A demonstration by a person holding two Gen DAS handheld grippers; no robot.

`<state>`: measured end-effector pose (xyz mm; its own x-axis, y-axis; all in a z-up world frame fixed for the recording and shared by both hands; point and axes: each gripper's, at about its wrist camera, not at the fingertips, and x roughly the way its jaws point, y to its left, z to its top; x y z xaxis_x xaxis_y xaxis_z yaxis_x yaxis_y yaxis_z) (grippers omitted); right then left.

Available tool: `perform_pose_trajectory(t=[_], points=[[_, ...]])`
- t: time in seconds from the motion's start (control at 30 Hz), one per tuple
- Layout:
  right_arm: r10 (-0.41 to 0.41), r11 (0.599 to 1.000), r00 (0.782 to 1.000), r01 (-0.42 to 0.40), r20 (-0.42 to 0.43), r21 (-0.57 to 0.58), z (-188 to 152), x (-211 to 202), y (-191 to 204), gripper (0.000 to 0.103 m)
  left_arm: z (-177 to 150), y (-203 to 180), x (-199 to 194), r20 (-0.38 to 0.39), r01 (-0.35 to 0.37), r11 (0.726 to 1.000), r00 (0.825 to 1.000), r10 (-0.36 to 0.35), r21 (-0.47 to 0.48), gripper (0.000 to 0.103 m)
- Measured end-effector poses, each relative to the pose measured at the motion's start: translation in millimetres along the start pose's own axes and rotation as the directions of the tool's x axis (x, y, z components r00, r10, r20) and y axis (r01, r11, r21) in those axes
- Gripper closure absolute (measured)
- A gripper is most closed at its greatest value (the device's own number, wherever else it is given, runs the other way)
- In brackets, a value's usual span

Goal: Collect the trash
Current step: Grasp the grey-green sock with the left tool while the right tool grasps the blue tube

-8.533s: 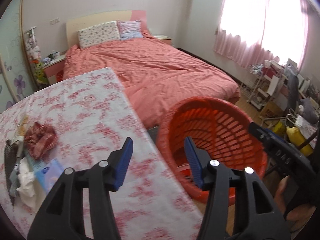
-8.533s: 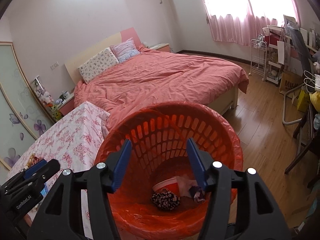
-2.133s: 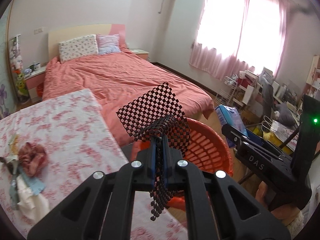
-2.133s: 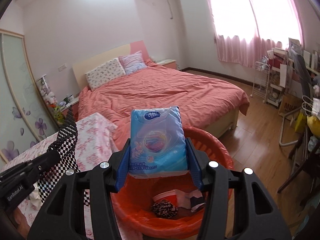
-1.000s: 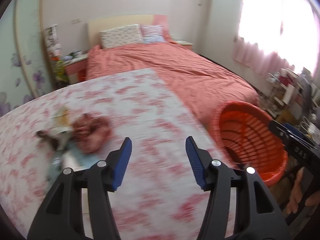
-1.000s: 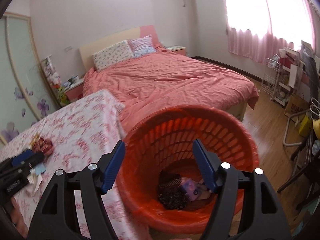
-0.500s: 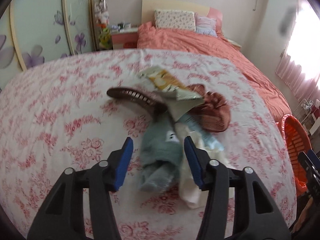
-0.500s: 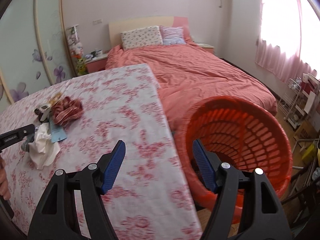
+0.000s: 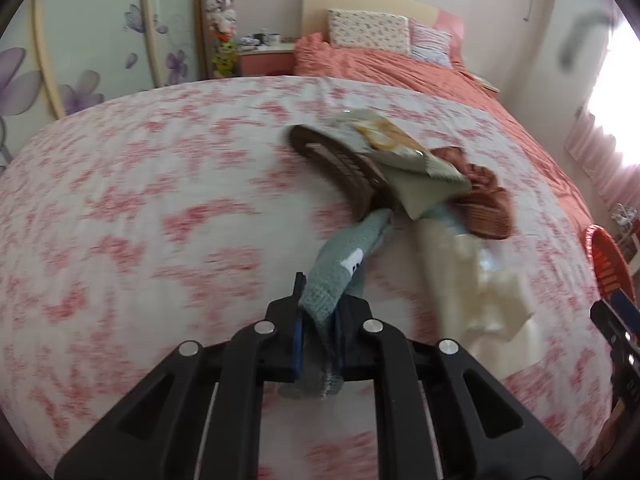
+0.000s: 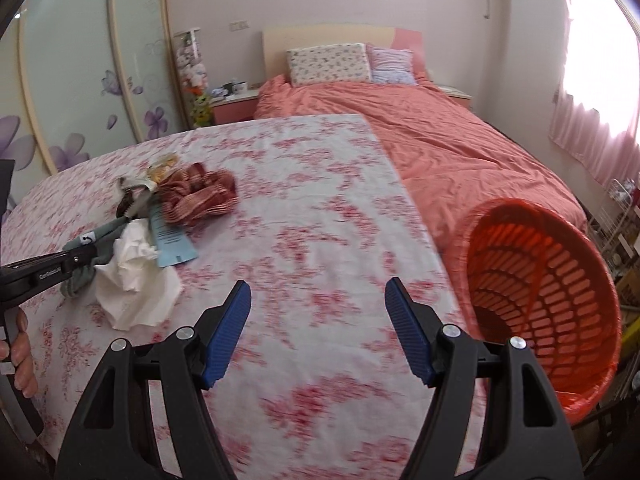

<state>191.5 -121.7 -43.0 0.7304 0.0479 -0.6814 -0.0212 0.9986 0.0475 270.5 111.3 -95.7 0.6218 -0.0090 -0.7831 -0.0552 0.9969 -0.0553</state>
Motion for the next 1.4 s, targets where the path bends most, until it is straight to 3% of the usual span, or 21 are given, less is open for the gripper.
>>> perform_pose_trajectory(t=[0.13,0.27,0.4,0.67,0.9,1.03,1.4], points=[[0.05,0.999,0.998,-0.05,-0.032,-0.01,7,17,18,0.04,-5,34,-3,0.001,-0.067,0.997,0.998,0.068,-0.036,0.091],[0.11,0.994,0.991,-0.11,-0.077,-0.002,19,40,40,0.05,-3,58,0,-0.013,-0.077,0.993,0.997,0.076,-0.087,0.086],[0.149,0.988,0.983,-0.152,-0.107,-0.017,28,54,60,0.051,-7,58,0,0.006,-0.097,0.994,0.995,0.098,-0.059,0.083],[0.205,0.978,0.966,-0.21,-0.156,-0.013,36,73,84,0.051,-6,61,0,0.007,-0.075,0.995,0.997,0.075,-0.07,0.083],[0.144,0.981,0.977,-0.162,-0.16,-0.103,40,84,109,0.051,-7,61,0,0.006,-0.075,0.995,0.997,0.076,-0.07,0.083],[0.126,0.976,0.979,-0.151,-0.161,-0.154,40,82,111,0.062,-7,62,1,0.005,-0.081,0.995,0.997,0.081,-0.066,0.083],[0.086,0.985,0.985,-0.107,-0.148,-0.139,13,49,60,0.066,-6,61,1,0.005,-0.084,0.994,0.996,0.084,-0.064,0.082]])
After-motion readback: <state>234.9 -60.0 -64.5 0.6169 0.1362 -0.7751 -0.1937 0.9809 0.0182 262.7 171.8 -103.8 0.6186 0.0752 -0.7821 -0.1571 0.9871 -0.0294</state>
